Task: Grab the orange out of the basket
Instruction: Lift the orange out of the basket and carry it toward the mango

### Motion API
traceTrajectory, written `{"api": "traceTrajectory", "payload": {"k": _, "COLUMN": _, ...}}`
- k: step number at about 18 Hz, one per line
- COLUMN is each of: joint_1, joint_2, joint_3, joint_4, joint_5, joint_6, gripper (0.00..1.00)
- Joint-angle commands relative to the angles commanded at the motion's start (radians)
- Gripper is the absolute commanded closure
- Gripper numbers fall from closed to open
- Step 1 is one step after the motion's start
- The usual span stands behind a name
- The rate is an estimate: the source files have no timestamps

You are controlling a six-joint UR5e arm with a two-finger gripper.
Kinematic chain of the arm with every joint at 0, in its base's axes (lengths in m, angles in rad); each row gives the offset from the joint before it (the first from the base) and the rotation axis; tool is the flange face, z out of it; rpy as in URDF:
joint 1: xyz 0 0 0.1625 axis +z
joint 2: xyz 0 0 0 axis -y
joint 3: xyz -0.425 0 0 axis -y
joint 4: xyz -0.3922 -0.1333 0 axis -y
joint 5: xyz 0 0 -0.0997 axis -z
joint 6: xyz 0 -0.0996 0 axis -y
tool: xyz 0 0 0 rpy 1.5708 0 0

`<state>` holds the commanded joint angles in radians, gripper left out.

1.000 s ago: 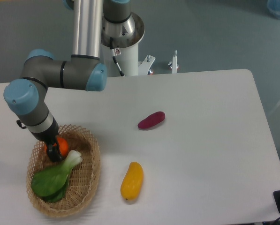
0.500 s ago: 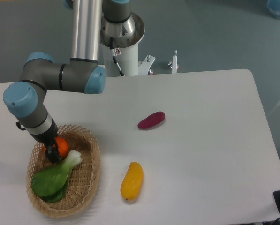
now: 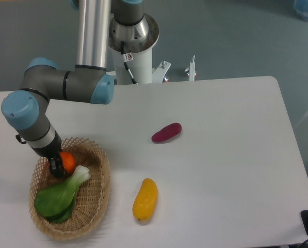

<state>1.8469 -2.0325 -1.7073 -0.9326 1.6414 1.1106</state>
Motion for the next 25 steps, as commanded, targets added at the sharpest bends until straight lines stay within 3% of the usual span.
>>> {"api": "traceTrajectory", "payload": {"k": 5, "joint_1": -0.002, "joint_2": 0.015, "joint_3": 0.000, "joint_4": -0.009, "joint_5": 0.002, "joint_6": -0.002, "gripper": 0.48}}
{"api": "traceTrajectory", "payload": {"k": 9, "joint_1": -0.002, "joint_2": 0.057, "joint_3": 0.005, "joint_4": -0.014, "joint_5": -0.008, "joint_6": -0.008, "gripper": 0.48}}
{"api": "traceTrajectory", "payload": {"k": 12, "joint_1": 0.012, "joint_2": 0.058, "joint_3": 0.075, "joint_4": -0.012, "joint_5": -0.014, "joint_6": -0.139, "gripper": 0.48}}
{"api": "traceTrajectory", "payload": {"k": 17, "joint_1": 0.099, "joint_2": 0.095, "joint_3": 0.163, "joint_4": -0.014, "joint_5": -0.017, "joint_6": -0.232, "gripper": 0.46}}
{"api": "traceTrajectory", "payload": {"k": 23, "joint_1": 0.277, "joint_2": 0.161, "joint_3": 0.150, "joint_4": -0.017, "joint_5": -0.021, "joint_6": -0.227, "gripper": 0.46}}
{"api": "traceTrajectory", "payload": {"k": 25, "joint_1": 0.355, "joint_2": 0.178, "joint_3": 0.159, "joint_4": -0.043, "joint_5": -0.025, "joint_6": -0.219, "gripper": 0.46}}
